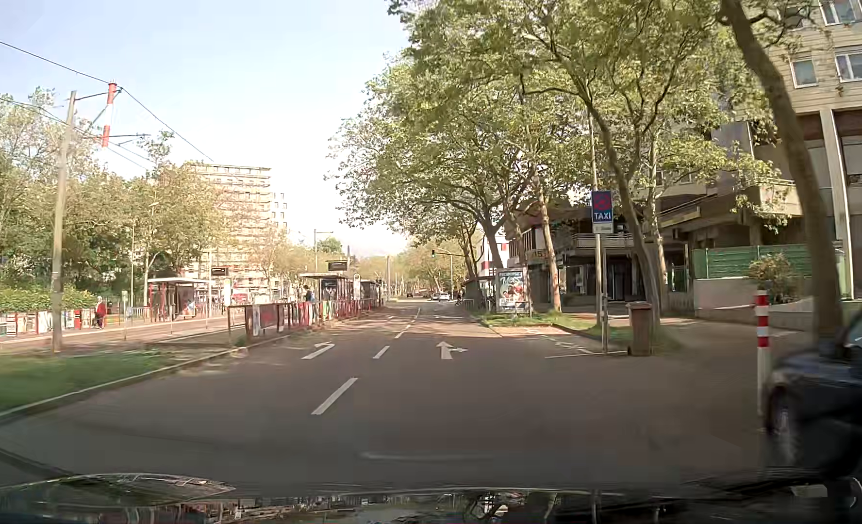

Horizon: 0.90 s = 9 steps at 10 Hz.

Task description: Follow the waypoints while adhering to traffic rules and regulations

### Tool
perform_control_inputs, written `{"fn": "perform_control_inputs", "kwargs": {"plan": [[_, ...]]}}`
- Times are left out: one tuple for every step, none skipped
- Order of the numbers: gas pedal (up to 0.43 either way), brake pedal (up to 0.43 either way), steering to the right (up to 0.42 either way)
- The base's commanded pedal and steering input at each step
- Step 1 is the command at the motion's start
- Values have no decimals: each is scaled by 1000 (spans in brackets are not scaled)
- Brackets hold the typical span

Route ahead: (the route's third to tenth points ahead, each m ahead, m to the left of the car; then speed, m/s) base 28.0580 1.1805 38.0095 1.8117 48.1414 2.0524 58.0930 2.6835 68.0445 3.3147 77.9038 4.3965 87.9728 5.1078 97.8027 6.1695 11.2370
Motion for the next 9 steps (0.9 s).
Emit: {"fn": "perform_control_inputs", "kwargs": {"plan": [[169,0,-7],[169,0,-7],[169,0,-6],[169,0,-7],[169,0,-6],[169,0,-6],[169,0,-7],[157,0,-7],[157,0,-6]]}}
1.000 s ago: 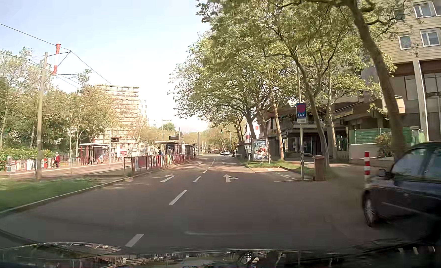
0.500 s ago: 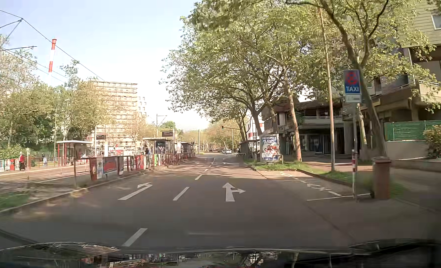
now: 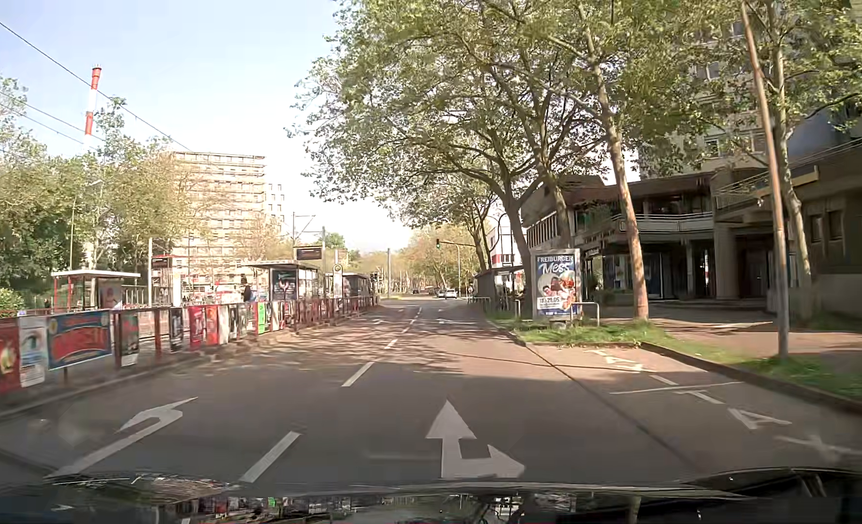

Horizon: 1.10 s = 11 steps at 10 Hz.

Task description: Follow the waypoints while adhering to traffic rules and regulations

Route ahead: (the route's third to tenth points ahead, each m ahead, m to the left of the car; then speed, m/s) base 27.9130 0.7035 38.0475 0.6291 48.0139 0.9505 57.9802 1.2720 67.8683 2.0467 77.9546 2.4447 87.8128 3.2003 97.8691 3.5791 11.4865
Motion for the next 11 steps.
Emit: {"fn": "perform_control_inputs", "kwargs": {"plan": [[157,0,-7],[157,0,-7],[157,0,-6],[157,0,-6],[157,0,-6],[157,0,-6],[157,0,-5],[150,0,-5],[150,0,-3],[150,0,-3],[138,0,-3]]}}
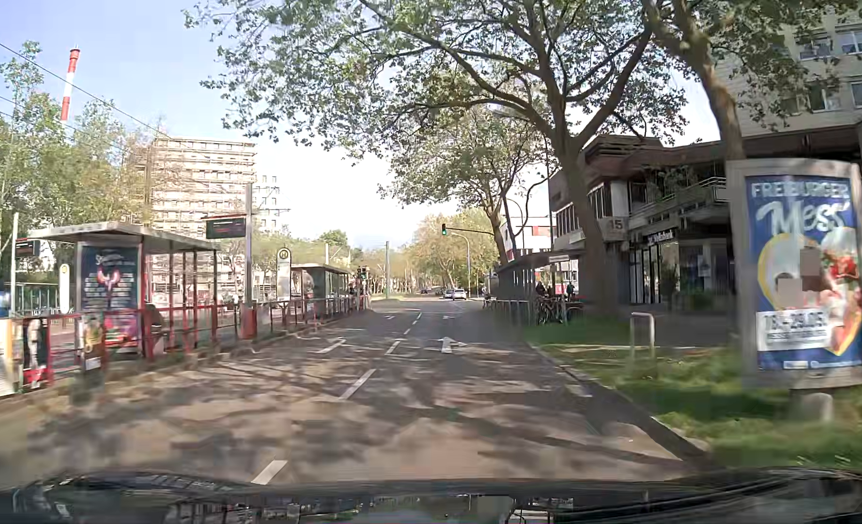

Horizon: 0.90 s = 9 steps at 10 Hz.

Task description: Follow the waypoints while adhering to traffic rules and regulations

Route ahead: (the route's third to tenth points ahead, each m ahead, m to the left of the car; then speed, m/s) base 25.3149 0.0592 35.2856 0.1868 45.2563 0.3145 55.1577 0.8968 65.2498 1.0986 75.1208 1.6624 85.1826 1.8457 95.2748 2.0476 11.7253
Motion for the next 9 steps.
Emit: {"fn": "perform_control_inputs", "kwargs": {"plan": [[138,0,-3],[138,0,-3],[138,0,-3],[138,0,-3],[138,0,-2],[138,0,-2],[118,0,-1],[118,0,-2],[118,0,-2]]}}
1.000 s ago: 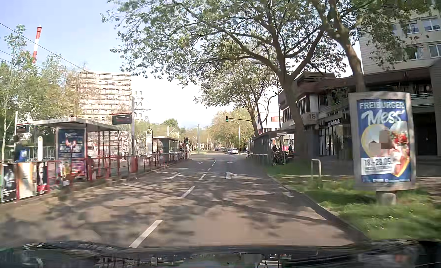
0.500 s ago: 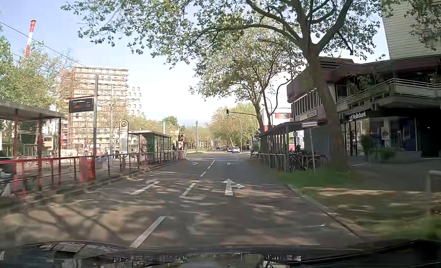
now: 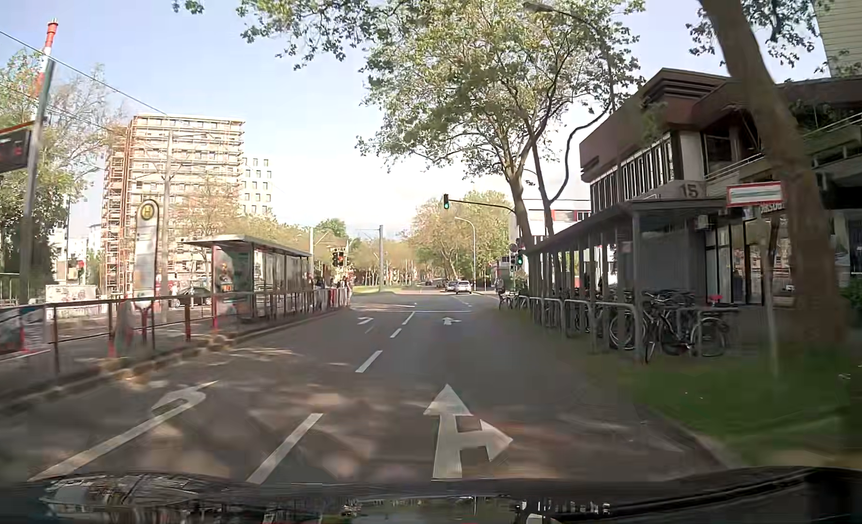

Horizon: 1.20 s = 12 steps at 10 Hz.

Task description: Follow the waypoints while adhering to traffic rules and regulations

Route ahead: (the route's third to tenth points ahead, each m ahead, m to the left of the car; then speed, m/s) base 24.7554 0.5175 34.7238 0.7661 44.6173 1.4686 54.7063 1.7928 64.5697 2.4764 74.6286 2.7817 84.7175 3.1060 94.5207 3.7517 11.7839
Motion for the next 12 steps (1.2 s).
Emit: {"fn": "perform_control_inputs", "kwargs": {"plan": [[118,0,-3],[118,0,-4],[118,0,-4],[118,0,-4],[118,0,-3],[118,0,-4],[118,0,-4],[118,0,-4],[118,0,-4],[118,0,-4],[118,0,-4],[118,0,-4]]}}
